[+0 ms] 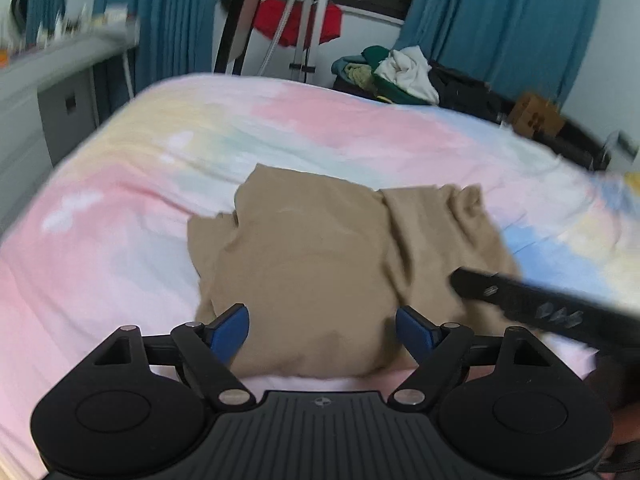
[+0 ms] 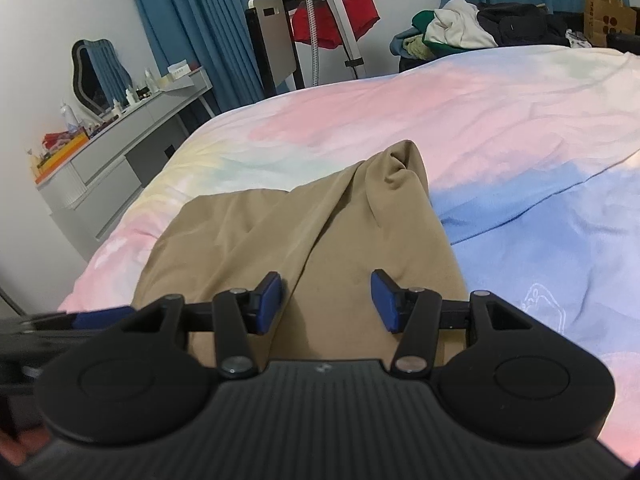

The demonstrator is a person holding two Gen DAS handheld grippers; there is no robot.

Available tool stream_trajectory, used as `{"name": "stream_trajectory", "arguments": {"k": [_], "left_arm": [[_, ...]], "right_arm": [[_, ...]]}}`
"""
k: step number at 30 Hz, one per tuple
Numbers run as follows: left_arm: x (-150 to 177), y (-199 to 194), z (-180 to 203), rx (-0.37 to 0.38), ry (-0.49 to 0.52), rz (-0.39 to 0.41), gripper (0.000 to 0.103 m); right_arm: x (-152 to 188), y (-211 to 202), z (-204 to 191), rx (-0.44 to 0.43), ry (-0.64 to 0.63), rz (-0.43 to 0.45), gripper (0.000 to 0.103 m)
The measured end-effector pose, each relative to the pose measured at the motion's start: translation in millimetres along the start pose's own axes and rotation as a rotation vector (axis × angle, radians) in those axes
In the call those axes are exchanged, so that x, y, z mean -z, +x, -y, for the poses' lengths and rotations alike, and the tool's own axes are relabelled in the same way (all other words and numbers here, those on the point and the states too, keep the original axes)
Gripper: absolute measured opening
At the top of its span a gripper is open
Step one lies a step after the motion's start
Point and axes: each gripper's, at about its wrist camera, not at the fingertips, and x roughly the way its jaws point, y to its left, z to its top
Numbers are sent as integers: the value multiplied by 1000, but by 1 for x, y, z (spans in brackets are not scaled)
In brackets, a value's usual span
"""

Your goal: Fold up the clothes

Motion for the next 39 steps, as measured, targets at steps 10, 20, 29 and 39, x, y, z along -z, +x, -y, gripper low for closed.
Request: {"name": "stream_trajectory", "arguments": {"k": [10, 20, 29, 39], "left_arm": [[19, 11, -36, 364, -395, -204, 85], [19, 41, -77, 289, -678, -93, 85], [8, 44, -97, 354, -778, 3, 85], [-12, 37, -91, 428, -732, 74, 85]], "right_arm": [[-4, -3, 10, -32, 99, -5, 51], [-5, -6, 15, -39, 156, 4, 51], [-11, -19, 29, -177, 334, 83, 53], [7, -1, 31, -580, 675, -72, 60]]}}
